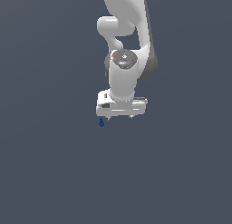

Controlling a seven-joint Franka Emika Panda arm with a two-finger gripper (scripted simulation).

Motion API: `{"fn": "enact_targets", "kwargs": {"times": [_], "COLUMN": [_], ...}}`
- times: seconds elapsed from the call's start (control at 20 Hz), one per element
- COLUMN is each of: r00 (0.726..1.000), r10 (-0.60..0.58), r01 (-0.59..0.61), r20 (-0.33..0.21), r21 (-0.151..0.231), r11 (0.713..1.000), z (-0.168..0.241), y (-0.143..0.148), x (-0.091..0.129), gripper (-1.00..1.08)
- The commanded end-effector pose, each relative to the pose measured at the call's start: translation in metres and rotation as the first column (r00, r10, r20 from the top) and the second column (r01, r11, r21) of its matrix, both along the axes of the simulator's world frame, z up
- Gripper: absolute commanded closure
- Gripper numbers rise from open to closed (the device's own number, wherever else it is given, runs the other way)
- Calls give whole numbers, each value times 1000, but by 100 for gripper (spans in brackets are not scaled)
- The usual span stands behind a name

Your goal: Pick up the object and move it to a goal position.

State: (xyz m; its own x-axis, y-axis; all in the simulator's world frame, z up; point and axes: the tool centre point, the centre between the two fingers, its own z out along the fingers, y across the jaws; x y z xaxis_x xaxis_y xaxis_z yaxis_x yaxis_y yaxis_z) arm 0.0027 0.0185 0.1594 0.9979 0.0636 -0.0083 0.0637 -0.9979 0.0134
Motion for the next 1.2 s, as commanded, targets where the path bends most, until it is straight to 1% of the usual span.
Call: {"fn": "enact_targets", "kwargs": {"times": [0.0, 0.15, 0.35, 0.55, 0.85, 1.15], "r00": [1000, 1000, 998, 996, 998, 1000], "r10": [0, -14, -65, -81, -56, 10], "r01": [0, 14, 65, 81, 56, -9], "r20": [0, 5, 22, 26, 24, 21], "r21": [0, -1, -3, -3, -4, -5], "r11": [1000, 1000, 998, 997, 998, 1000], "z": [0, 3, 16, 19, 16, 11], "y": [0, -6, -26, -29, -30, -35], "x": [0, 1, 6, 7, 6, 3], "gripper": [-92, -92, -92, -92, -92, -92]}}
